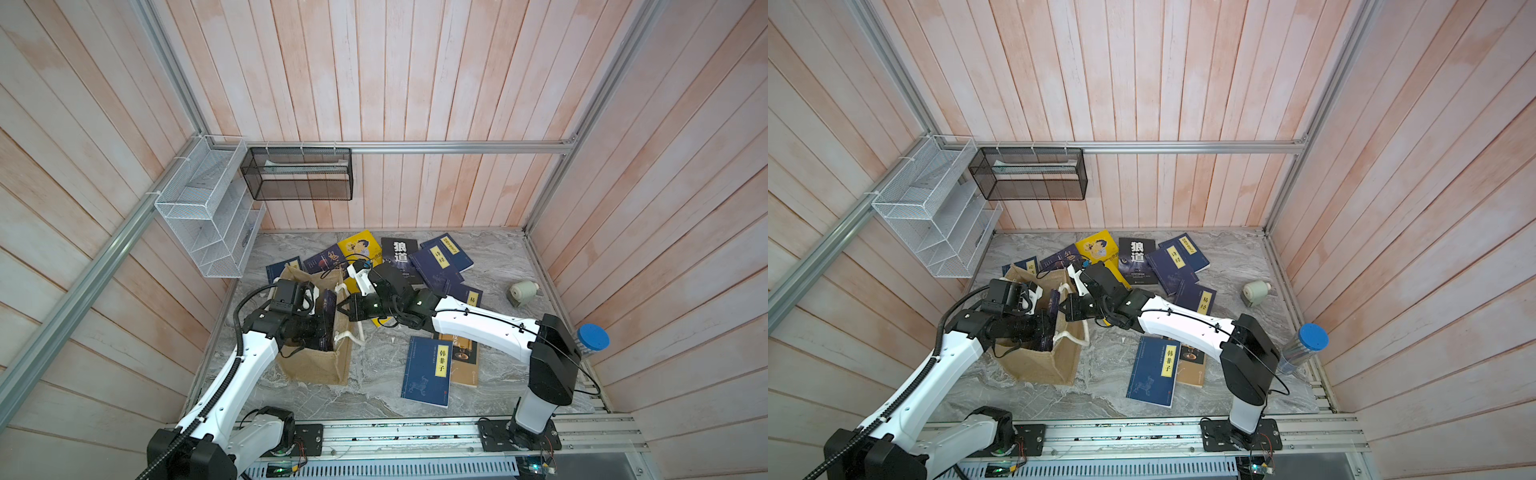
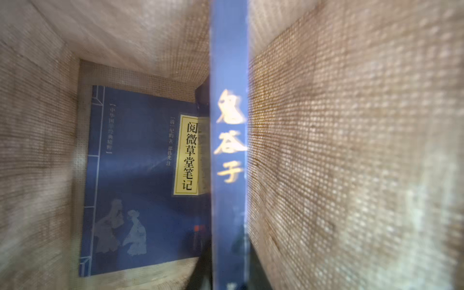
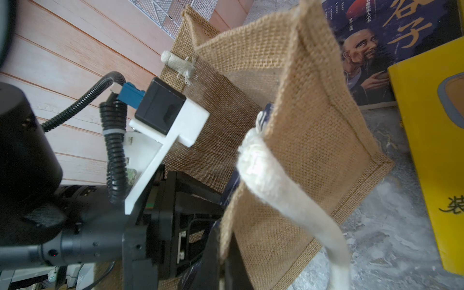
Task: Put the books into the canvas bag
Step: Place the book in the canvas bag.
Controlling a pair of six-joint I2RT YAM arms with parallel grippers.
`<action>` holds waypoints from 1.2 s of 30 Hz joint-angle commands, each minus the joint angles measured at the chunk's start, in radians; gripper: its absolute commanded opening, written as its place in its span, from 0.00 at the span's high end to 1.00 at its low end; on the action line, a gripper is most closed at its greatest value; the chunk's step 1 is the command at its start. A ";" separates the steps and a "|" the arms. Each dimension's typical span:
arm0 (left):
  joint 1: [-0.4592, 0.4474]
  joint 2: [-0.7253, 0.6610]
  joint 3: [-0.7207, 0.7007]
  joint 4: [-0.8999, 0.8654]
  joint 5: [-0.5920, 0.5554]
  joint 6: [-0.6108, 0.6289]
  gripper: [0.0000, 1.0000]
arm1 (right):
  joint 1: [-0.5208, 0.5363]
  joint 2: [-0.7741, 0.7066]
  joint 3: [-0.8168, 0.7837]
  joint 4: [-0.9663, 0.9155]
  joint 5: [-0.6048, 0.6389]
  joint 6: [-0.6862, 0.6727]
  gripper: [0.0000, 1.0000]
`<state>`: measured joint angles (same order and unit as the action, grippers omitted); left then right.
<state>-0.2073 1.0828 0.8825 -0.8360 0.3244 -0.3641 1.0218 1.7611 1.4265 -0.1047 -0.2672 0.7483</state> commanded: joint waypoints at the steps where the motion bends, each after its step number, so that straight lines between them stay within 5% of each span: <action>1: 0.018 -0.014 0.057 0.009 -0.040 0.004 0.63 | -0.009 0.002 -0.013 0.026 0.004 0.004 1.00; 5: 0.023 -0.023 0.124 -0.041 -0.120 0.030 0.52 | -0.009 -0.007 -0.025 0.027 0.012 0.006 1.00; 12: 0.028 -0.051 0.241 -0.100 -0.185 0.057 0.49 | -0.008 -0.013 -0.031 0.034 0.017 0.010 1.00; 24: 0.027 -0.061 0.132 0.014 0.154 0.007 0.84 | -0.008 -0.013 -0.020 0.037 0.023 0.018 1.00; 29: 0.027 -0.025 0.061 0.040 0.189 0.002 0.82 | -0.007 -0.019 -0.014 0.034 0.029 0.023 1.00; 36: 0.036 0.048 0.048 0.009 0.068 0.036 0.74 | -0.008 -0.030 -0.003 0.023 0.048 0.026 1.00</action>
<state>-0.1825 1.1004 0.9409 -0.8291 0.4366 -0.3511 1.0183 1.7596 1.4052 -0.0792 -0.2512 0.7673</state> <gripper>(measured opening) 0.250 0.044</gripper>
